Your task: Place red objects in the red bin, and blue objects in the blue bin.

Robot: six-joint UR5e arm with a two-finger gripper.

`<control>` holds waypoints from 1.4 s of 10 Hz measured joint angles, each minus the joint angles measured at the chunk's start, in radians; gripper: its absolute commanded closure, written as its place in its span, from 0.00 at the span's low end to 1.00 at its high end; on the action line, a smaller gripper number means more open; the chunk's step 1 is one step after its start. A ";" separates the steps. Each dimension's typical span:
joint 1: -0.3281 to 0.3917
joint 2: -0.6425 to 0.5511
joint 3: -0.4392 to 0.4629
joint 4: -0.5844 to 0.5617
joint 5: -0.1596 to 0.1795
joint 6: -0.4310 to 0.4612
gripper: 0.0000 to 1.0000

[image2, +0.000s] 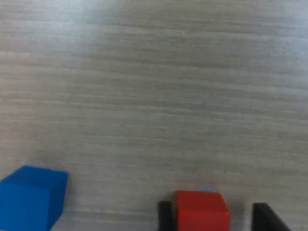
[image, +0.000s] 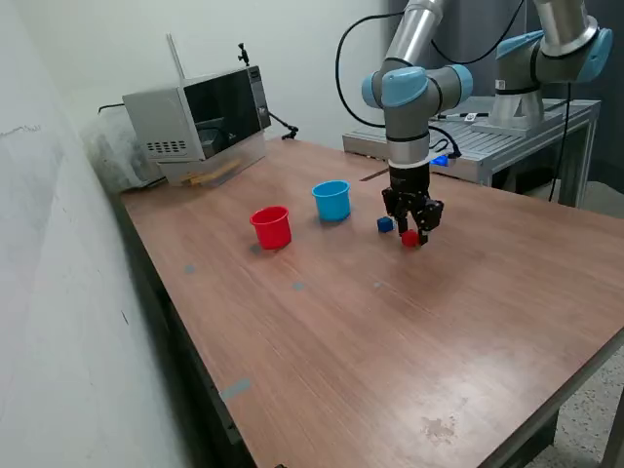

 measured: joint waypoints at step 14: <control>-0.070 -0.056 -0.208 0.016 -0.153 0.012 1.00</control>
